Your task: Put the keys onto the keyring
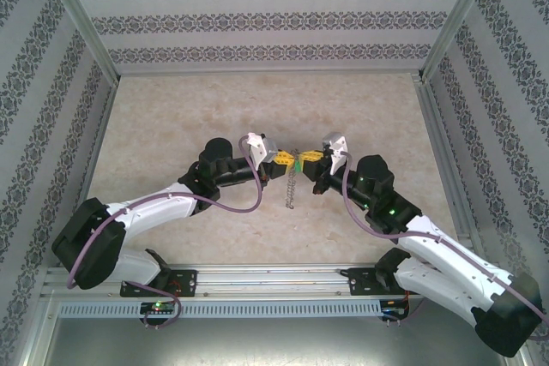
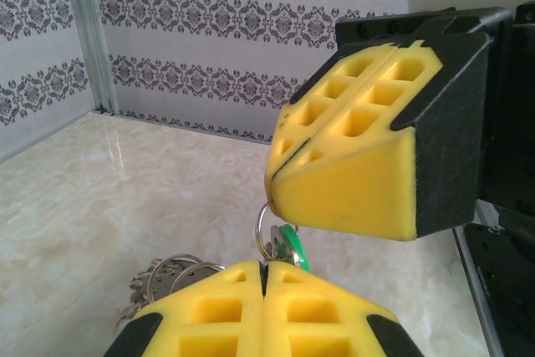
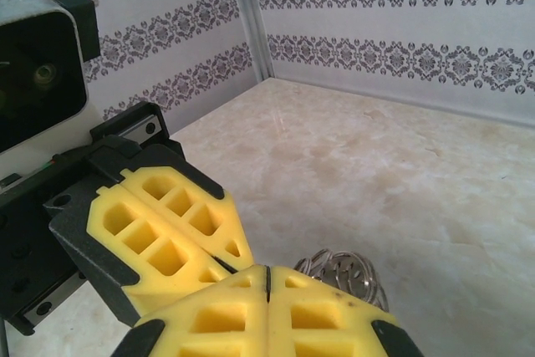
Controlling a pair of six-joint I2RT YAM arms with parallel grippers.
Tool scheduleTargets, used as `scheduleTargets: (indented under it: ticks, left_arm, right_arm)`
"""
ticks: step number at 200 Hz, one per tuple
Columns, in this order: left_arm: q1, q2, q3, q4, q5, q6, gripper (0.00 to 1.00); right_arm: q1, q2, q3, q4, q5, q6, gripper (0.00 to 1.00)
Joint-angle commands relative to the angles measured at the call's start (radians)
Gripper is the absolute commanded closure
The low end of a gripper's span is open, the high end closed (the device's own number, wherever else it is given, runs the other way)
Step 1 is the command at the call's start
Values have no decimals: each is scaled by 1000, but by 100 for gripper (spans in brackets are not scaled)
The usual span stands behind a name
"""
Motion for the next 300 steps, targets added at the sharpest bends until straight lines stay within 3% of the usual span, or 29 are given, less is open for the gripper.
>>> scheduleTargets:
  ticks: [1,96,177,300]
  left_arm:
    - [-19,-2,44,39,24,-13,100]
    - [-19,-5,55,56,39,-44,100]
    - [-19,12,74,42,46,-51,100]
    - [-19,20,76,80,43,-89,100]
  right_arm:
    - [13,9,27,24,19,-19,100]
    - [13,-26,-13,10,87,-34,100]
    - [24,-5,12,21,39,-33,100]
    - [27,-30,-28,14,158,-58,100]
